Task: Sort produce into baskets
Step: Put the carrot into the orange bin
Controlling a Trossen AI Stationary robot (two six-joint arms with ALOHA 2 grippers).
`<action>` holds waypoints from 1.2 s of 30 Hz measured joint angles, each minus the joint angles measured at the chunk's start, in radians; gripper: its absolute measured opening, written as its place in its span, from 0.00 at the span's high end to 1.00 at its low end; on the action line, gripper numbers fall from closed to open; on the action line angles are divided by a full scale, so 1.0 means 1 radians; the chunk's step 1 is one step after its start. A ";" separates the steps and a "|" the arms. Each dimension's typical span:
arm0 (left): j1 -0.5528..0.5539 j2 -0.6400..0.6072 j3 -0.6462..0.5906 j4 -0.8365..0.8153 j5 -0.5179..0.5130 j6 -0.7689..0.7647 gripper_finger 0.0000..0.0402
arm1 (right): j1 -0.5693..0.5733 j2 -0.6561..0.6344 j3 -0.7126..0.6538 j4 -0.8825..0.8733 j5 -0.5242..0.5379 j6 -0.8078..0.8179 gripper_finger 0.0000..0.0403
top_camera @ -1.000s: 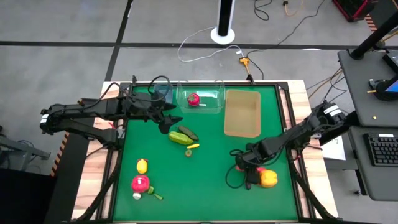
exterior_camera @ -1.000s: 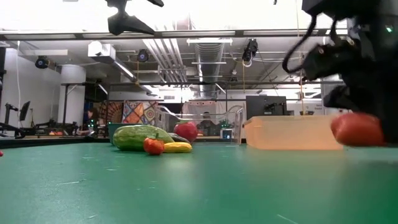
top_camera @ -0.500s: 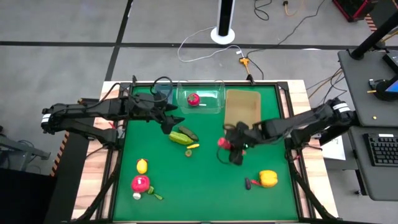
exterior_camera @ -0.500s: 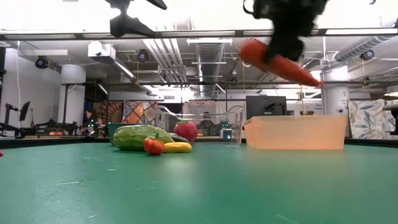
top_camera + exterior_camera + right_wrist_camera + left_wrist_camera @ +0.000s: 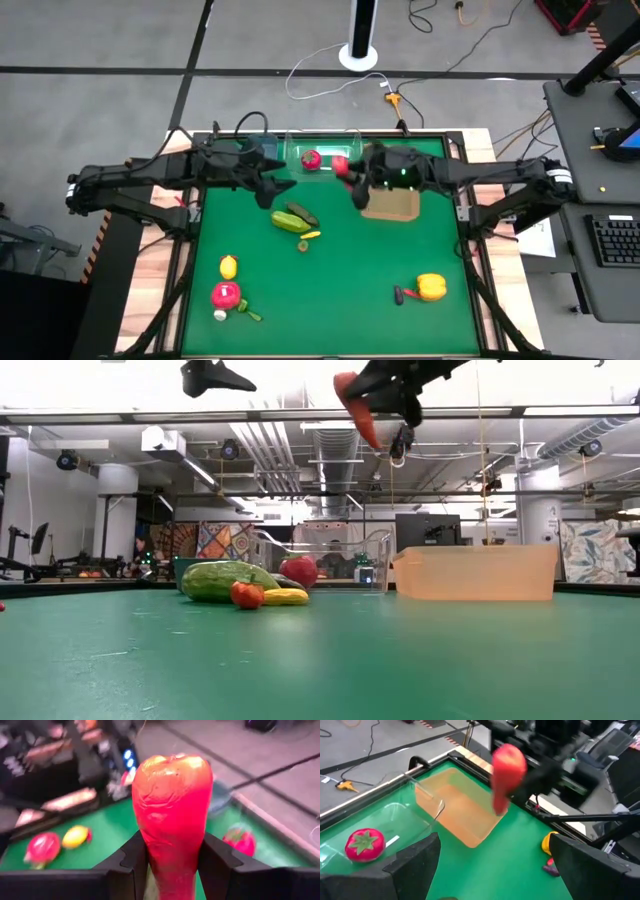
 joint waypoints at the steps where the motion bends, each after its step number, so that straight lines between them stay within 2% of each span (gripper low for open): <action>1: 0.000 0.000 0.011 -0.015 0.000 0.000 0.12 | -0.018 0.004 0.000 0.013 0.000 -0.008 0.68; 6: 0.000 0.001 0.084 -0.157 0.001 -0.016 0.12 | -0.108 0.023 0.000 0.034 0.006 0.021 0.68; 8: 0.000 0.002 0.120 -0.276 0.001 -0.019 0.12 | -0.137 0.033 0.000 0.022 0.069 0.053 0.68; 11: 0.000 0.002 0.165 -0.457 0.001 -0.054 0.12 | -0.179 0.050 0.000 -0.096 0.166 0.142 0.68; 16: 0.000 0.002 0.193 -0.680 -0.015 -0.164 0.12 | -0.226 0.052 0.000 -0.405 0.174 0.297 0.68; 20: 0.000 0.001 0.164 -0.702 -0.017 -0.193 0.12 | -0.227 0.052 -0.014 -0.659 0.174 0.362 0.68; 23: -0.001 0.004 0.131 -0.693 -0.011 -0.190 0.12 | -0.225 0.050 -0.037 -0.756 0.180 0.403 0.68; 30: -0.008 0.031 0.042 -0.653 0.114 -0.122 0.12 | -0.225 0.052 -0.119 -0.712 0.166 0.439 0.67; 36: -0.050 0.091 -0.018 -0.546 0.142 -0.024 0.12 | -0.227 0.052 -0.137 -0.649 0.119 0.458 0.57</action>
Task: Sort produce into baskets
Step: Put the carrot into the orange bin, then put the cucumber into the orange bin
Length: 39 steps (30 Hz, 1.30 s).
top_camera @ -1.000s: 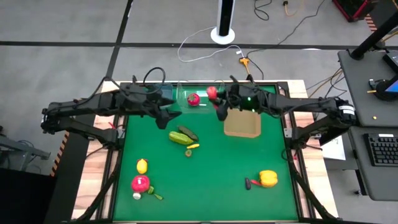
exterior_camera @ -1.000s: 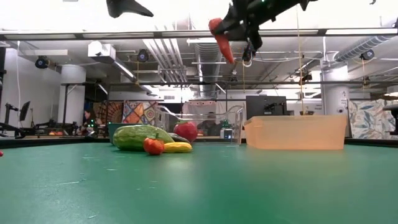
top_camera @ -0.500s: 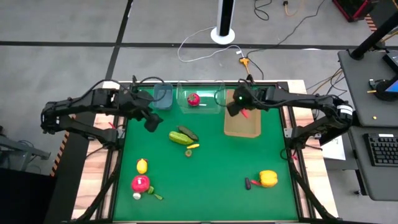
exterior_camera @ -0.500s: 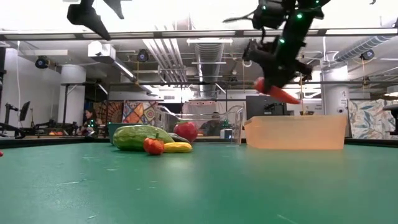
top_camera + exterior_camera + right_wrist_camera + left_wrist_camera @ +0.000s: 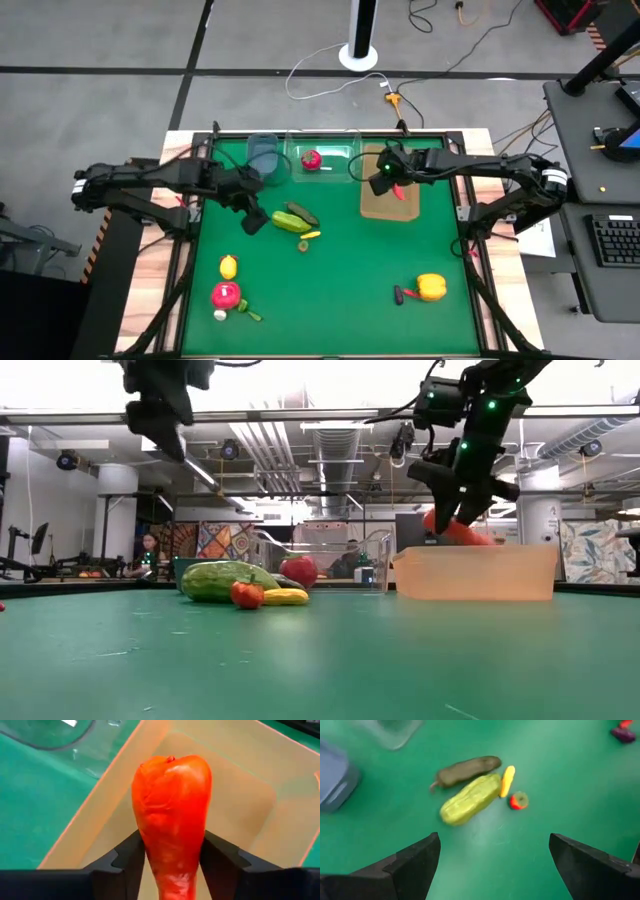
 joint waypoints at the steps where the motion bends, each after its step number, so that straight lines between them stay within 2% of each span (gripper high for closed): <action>1: -0.006 0.016 -0.004 0.016 0.000 0.018 0.12 | 0.000 0.000 0.001 -0.001 0.000 0.004 0.55; 9: -0.026 0.141 -0.006 0.075 0.000 0.234 0.12 | 0.000 -0.009 0.011 -0.004 -0.008 0.005 0.47; 20: -0.026 0.309 -0.009 0.091 -0.008 0.521 0.17 | 0.000 -0.036 0.011 -0.006 -0.045 0.005 0.46; 30: -0.024 0.398 -0.105 0.248 -0.086 0.580 0.18 | 0.000 -0.043 0.011 -0.006 -0.076 0.005 0.45; 39: -0.020 0.448 -0.189 0.383 -0.089 0.557 0.18 | 0.000 -0.043 0.011 -0.006 -0.080 0.005 0.42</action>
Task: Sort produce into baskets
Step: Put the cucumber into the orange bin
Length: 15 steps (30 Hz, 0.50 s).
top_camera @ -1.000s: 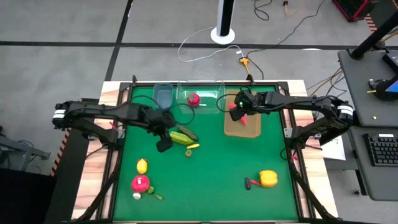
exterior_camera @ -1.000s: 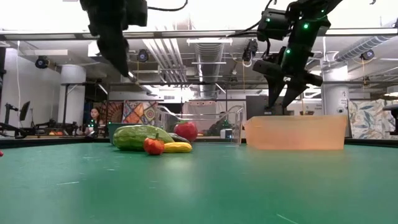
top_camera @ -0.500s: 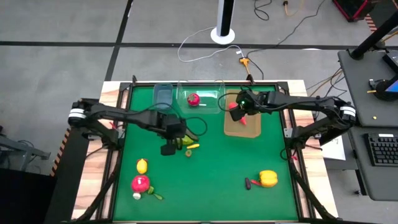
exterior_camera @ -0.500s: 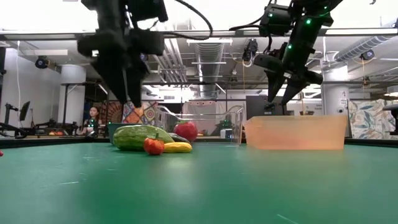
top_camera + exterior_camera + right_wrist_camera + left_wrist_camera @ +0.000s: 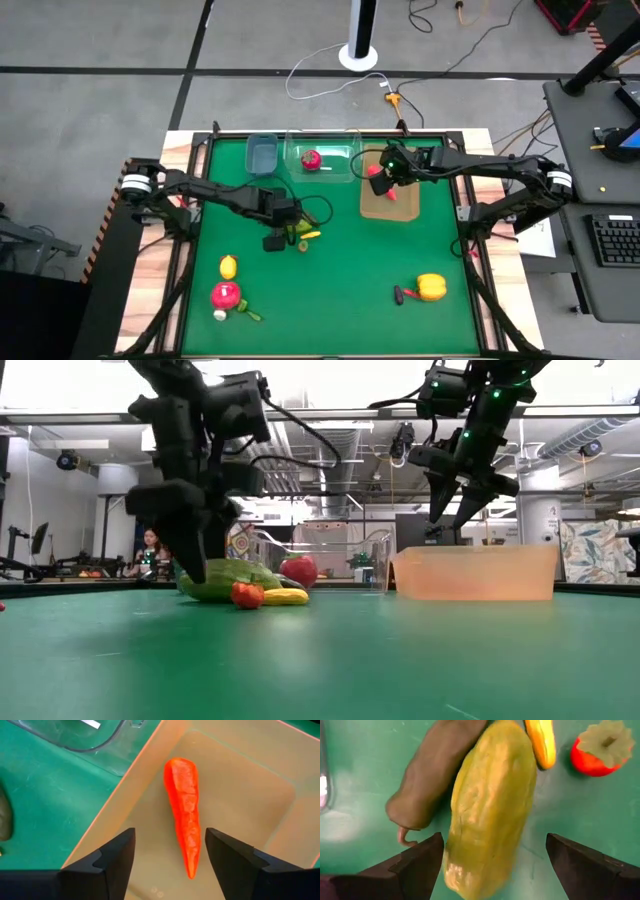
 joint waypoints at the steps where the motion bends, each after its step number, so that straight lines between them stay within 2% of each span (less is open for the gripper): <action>1: 0.000 0.005 -0.005 0.001 0.000 -0.010 0.18 | 0.000 0.000 0.000 0.000 -0.001 0.000 0.41; 9: 0.001 0.036 -0.045 0.019 0.002 -0.082 0.28 | 0.000 0.000 0.000 0.000 -0.002 -0.001 0.41; 15: 0.001 0.017 -0.046 0.015 0.002 -0.102 0.50 | 0.000 0.000 0.000 0.000 -0.017 -0.003 0.40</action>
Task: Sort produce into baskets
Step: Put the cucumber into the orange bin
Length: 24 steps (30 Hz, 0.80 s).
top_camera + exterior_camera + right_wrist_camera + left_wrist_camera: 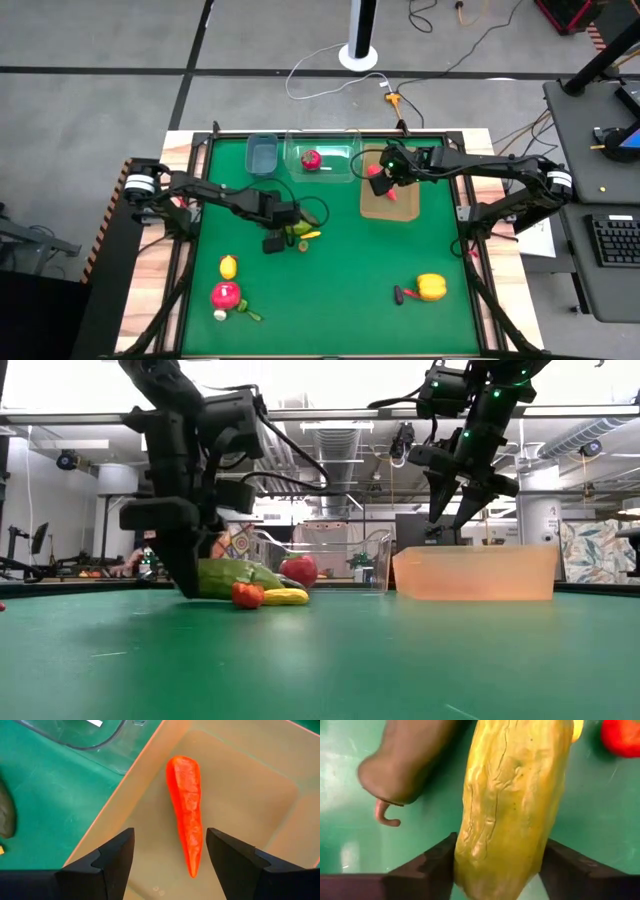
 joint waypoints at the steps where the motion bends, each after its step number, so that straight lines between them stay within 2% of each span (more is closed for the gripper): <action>1: 0.000 -0.003 0.000 -0.006 0.000 -0.002 0.54 | 0.000 0.000 0.000 0.000 -0.001 -0.001 0.40; 8: 0.000 -0.077 0.000 -0.045 0.001 -0.045 0.56 | 0.000 -0.005 0.000 0.000 -0.018 -0.012 0.40; 15: -0.002 -0.353 0.001 -0.063 0.001 -0.181 0.54 | 0.026 -0.099 0.000 0.040 -0.032 -0.013 0.41; 19: 0.007 -0.513 0.024 0.055 -0.015 -0.254 0.53 | 0.085 -0.180 -0.002 0.274 -0.040 -0.112 0.42; 24: 0.007 -0.614 0.035 0.358 -0.181 -0.289 0.54 | 0.179 -0.207 -0.002 0.755 -0.076 -0.298 0.41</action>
